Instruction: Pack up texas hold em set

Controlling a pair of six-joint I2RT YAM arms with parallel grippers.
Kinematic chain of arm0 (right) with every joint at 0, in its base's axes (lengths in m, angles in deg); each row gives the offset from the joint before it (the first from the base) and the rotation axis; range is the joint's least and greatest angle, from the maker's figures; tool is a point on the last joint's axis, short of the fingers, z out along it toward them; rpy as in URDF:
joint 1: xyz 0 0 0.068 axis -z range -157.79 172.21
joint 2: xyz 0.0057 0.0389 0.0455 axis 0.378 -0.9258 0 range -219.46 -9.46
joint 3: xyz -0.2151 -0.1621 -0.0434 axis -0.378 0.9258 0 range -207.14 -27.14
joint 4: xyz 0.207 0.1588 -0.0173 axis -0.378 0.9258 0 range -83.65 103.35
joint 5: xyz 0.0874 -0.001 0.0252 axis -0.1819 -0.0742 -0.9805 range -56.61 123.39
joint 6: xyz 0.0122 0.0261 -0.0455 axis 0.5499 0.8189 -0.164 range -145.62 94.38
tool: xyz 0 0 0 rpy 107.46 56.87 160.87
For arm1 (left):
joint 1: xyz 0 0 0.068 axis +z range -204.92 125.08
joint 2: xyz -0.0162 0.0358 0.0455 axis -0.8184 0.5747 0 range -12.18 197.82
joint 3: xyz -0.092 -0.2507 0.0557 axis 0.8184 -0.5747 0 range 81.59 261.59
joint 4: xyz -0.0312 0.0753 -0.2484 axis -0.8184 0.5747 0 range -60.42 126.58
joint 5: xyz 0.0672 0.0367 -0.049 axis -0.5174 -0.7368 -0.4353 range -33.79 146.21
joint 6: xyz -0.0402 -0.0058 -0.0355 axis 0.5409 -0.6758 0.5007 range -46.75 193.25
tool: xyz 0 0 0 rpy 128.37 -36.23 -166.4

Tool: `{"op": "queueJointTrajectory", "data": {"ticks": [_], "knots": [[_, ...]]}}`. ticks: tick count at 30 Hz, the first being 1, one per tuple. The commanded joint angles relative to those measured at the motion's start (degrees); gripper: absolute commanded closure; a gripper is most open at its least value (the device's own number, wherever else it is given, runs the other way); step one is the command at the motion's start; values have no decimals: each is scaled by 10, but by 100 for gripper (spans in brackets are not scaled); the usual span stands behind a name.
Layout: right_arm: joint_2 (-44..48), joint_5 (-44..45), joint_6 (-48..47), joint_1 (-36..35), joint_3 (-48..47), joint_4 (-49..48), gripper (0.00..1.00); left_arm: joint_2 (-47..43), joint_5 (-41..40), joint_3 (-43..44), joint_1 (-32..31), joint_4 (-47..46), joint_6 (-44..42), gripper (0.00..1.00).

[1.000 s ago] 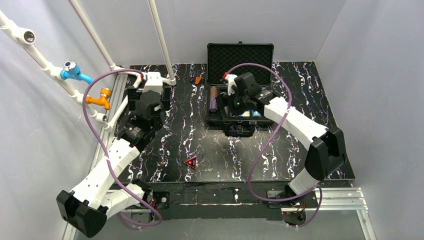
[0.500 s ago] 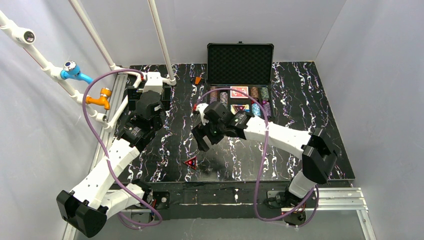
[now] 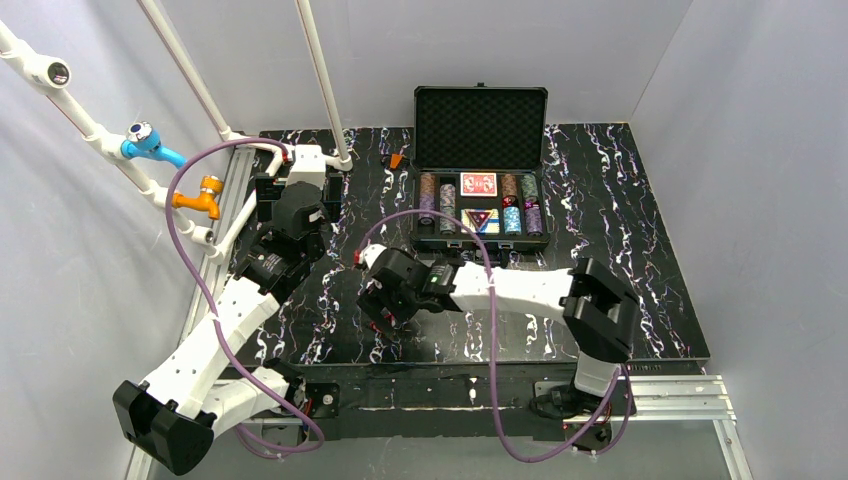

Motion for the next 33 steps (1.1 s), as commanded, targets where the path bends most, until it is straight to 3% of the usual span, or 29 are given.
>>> {"op": "queueJointTrajectory", "data": {"ticks": [1, 33], "knots": [[-31, 41, 12, -13, -23, -21, 2, -14, -4, 14, 3, 1, 9, 2], [-156, 27, -44, -38, -102, 2, 10, -32, -17, 8, 2, -8, 3, 2]]}}
